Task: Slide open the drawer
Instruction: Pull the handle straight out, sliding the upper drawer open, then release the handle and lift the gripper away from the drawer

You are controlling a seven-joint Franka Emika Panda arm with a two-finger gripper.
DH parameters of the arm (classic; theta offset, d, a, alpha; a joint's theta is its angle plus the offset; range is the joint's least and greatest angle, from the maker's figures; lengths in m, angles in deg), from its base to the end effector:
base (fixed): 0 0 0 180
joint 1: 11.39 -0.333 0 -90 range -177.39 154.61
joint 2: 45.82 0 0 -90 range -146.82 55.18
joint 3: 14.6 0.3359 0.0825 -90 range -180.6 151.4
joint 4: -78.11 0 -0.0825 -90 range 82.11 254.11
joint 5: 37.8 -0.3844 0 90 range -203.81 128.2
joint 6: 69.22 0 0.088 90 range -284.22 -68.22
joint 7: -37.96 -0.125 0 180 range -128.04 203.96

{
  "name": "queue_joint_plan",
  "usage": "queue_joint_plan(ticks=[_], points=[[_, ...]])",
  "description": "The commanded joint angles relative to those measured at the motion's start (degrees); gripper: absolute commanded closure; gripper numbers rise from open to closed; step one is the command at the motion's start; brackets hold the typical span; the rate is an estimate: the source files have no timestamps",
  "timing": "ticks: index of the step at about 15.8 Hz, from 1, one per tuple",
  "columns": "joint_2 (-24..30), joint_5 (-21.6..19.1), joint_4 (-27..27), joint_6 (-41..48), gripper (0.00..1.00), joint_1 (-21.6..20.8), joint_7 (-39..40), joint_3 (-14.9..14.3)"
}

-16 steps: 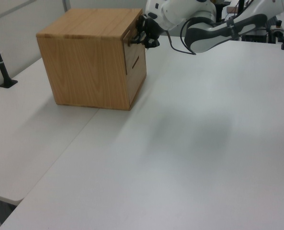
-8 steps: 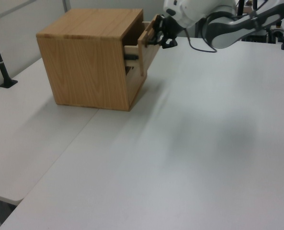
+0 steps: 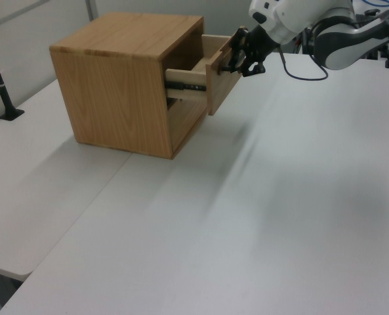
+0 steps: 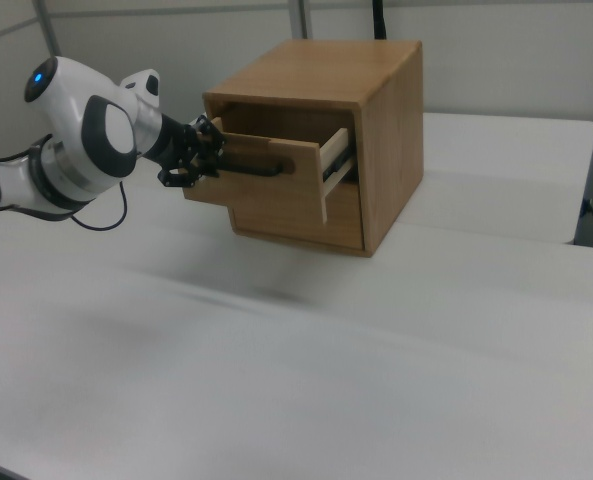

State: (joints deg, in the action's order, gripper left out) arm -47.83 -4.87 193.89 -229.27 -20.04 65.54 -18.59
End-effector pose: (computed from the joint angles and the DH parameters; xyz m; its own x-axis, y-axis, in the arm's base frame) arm 0.6151 0.0725 0.5205 0.4062 0.8781 0.2530 0.5740 -0.4606 0.6770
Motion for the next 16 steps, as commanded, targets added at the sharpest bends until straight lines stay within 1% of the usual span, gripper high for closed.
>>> queue_joint_plan(ticks=[1,4,6,8,9,11,12,13,14,15,16], points=[[8.95,-0.59,6.38,0.87,0.94,-0.93,-4.20,0.03],[11.23,-0.85,7.17,4.91,0.94,-1.81,-4.20,0.03],[13.34,-3.12,8.66,5.89,0.94,-1.99,-4.20,0.03],[15.10,-3.84,9.81,7.46,0.94,-2.25,-4.11,0.03],[15.37,-4.10,9.73,9.21,0.94,-2.34,-4.20,0.03],[16.07,-6.03,9.72,11.50,0.94,-3.39,-4.11,0.03],[16.08,-6.12,9.55,12.38,0.93,-3.48,-4.11,0.03],[15.90,-6.21,9.37,13.00,0.81,-3.48,-4.11,0.03],[15.64,-6.56,9.20,13.27,0.49,-3.48,-4.29,0.12],[15.46,-7.43,9.02,13.45,0.00,-3.48,-4.64,0.12],[15.29,-8.05,8.33,13.88,0.00,-3.48,-4.73,0.30]])
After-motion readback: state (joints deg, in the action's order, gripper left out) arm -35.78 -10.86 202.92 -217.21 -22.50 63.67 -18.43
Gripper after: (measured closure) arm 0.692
